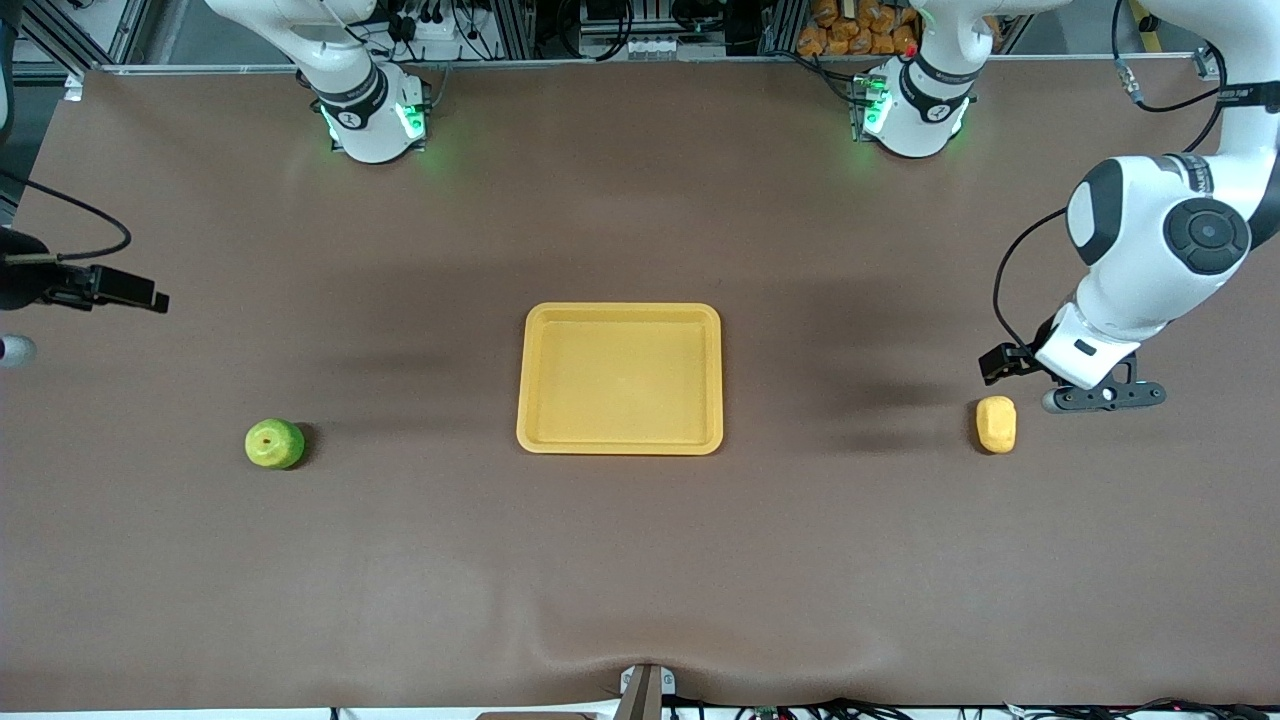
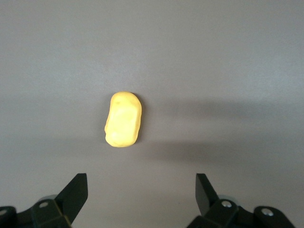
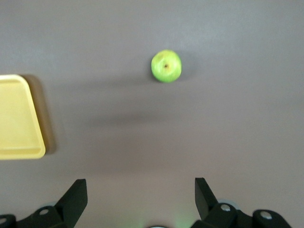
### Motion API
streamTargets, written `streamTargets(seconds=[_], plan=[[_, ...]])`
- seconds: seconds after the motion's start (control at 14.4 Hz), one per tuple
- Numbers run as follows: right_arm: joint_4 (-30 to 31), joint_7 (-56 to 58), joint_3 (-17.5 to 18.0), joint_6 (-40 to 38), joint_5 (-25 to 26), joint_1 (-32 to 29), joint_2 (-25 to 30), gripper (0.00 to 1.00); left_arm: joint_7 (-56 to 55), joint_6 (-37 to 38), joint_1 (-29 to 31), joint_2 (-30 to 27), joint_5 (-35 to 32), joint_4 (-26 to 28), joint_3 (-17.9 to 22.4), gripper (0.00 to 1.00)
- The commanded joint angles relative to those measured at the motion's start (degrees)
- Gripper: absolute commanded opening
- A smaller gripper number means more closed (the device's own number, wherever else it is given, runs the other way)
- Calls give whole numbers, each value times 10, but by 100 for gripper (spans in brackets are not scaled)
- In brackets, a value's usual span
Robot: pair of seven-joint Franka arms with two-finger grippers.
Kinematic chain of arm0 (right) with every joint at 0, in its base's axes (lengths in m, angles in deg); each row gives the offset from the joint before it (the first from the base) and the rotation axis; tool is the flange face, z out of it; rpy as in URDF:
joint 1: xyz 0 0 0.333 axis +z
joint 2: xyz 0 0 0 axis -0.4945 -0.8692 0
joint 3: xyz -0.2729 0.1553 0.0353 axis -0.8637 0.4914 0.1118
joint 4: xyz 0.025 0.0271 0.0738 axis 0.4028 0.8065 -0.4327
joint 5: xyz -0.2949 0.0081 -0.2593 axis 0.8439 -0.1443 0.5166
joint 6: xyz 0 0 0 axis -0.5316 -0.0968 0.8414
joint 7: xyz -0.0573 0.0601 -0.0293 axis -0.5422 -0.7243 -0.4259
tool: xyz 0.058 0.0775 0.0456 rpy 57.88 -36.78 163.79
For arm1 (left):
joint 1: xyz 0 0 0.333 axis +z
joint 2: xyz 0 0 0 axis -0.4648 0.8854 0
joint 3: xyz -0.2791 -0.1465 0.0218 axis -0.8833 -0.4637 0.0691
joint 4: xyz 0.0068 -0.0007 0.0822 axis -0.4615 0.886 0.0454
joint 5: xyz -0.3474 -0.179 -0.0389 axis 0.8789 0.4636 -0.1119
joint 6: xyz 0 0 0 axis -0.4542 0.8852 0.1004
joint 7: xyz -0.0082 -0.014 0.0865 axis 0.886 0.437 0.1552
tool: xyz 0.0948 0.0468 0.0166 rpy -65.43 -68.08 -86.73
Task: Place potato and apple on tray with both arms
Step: 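Move the left gripper to the potato while the right gripper reaches the apple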
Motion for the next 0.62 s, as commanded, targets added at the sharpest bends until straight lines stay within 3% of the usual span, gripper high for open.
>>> streamTargets(seconds=[0.0,0.55], plan=[[-7,-1,5,23,3,-15,-23,100,10,-26,11,12,-11,7,-2,100],[-5,-6,6,77,1,-6,-88,100,11,-109,30,81,-61,4,-1,100]])
